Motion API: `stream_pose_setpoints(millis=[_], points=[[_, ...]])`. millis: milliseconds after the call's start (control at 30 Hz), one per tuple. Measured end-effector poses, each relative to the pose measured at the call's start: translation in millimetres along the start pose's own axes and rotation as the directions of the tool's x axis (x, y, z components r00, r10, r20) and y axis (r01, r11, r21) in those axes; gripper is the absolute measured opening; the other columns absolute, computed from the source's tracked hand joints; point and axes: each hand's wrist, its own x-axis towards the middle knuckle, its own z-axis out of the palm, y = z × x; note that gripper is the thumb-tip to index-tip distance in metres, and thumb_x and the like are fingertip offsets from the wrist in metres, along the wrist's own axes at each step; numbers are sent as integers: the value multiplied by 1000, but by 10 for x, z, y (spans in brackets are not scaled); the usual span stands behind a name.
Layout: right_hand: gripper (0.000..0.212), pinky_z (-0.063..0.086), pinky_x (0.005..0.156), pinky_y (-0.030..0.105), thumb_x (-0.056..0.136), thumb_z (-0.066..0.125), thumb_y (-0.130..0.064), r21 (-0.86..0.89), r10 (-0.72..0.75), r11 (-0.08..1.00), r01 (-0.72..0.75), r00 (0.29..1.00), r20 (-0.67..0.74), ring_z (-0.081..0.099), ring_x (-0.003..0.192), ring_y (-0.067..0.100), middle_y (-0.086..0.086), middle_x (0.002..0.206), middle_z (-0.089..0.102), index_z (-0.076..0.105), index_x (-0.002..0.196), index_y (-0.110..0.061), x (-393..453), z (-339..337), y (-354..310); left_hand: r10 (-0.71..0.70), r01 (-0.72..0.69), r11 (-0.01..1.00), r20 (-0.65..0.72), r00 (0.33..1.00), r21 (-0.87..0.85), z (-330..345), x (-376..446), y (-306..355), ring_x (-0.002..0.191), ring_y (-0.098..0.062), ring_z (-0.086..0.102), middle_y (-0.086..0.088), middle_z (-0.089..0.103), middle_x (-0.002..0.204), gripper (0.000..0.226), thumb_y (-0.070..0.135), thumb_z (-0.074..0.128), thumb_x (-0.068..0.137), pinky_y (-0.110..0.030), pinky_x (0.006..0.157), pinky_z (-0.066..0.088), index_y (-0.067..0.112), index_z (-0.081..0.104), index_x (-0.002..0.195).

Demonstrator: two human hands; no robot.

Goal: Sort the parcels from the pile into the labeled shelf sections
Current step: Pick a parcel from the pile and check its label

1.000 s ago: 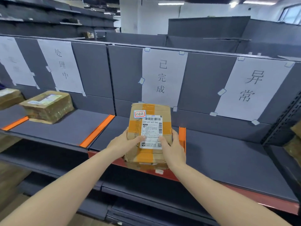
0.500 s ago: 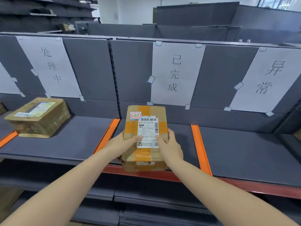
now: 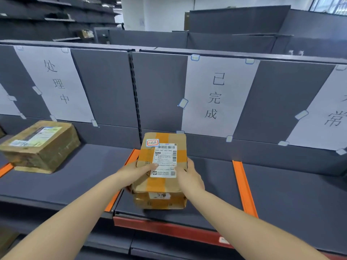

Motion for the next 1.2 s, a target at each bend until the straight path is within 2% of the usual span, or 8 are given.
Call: stream_pose_setpoints(millis=[133, 267, 433, 567, 733, 967, 1100, 1200], points=[[52, 51, 71, 29, 100, 29, -45, -15, 24, 1000, -23, 997, 67, 52, 80, 12, -11, 124, 59, 14, 150, -46, 192, 99, -20, -17, 16, 999, 29, 999, 36, -94, 218, -103, 110, -17, 55, 12, 59, 115, 37, 67, 55, 82, -39, 99, 42, 44, 49, 110], [55, 47, 71, 29, 101, 31, -44, -7, 19, 1000, -18, 995, 96, 52, 88, 14, -11, 132, 57, 9, 151, -47, 363, 199, -11, -20, 19, 1000, 53, 998, 19, -153, 408, -180, 109, -15, 58, 16, 61, 111, 44, 72, 56, 75, -41, 100, 45, 43, 52, 109], [55, 48, 83, 33, 100, 34, -44, 36, 25, 999, -28, 996, 90, 58, 105, 19, -11, 132, 57, 12, 150, -47, 561, 327, -26, 3, -3, 1000, 91, 996, 0, -235, 637, -227, 107, -12, 62, 18, 66, 115, 62, 81, 58, 66, -43, 101, 47, 44, 56, 115], [54, 46, 72, 28, 100, 33, -42, 33, 51, 998, -53, 996, 72, 56, 92, 15, -14, 127, 59, 12, 149, -49, 649, 427, -69, -30, 27, 999, 104, 994, 27, -265, 789, -273, 106, -15, 61, 15, 64, 111, 50, 75, 54, 75, -41, 96, 49, 43, 51, 113], [54, 44, 78, 32, 99, 32, -42, 22, 78, 997, -79, 996, 44, 56, 94, 16, -13, 127, 60, 10, 148, -50, 692, 533, -128, -12, 5, 999, 143, 990, 44, -389, 977, -315, 106, -14, 63, 17, 65, 105, 49, 79, 55, 67, -41, 99, 49, 43, 56, 100], [53, 44, 75, 30, 100, 32, -41, 1, 60, 998, -60, 997, 46, 56, 94, 13, -15, 129, 59, 9, 148, -49, 706, 562, -126, 45, -58, 997, 218, 975, 54, -405, 1041, -320, 102, -9, 64, 18, 67, 111, 48, 75, 56, 71, -40, 99, 49, 44, 57, 109], [54, 46, 83, 33, 99, 34, -41, -2, 85, 996, -85, 996, 33, 58, 103, 17, -13, 127, 60, 11, 146, -52, 692, 566, -130, 43, -62, 993, 180, 983, 104, -410, 1120, -388, 105, -12, 63, 22, 67, 108, 81, 97, 50, 47, -45, 99, 48, 49, 57, 112], [52, 47, 84, 34, 98, 34, -42, 6, 76, 997, -76, 997, 25, 59, 102, 17, -14, 126, 60, 14, 145, -53, 684, 574, -131, 56, -78, 991, 195, 979, 108, -403, 1107, -390, 105, -11, 63, 26, 67, 104, 65, 93, 47, 53, -47, 102, 45, 54, 59, 103]])
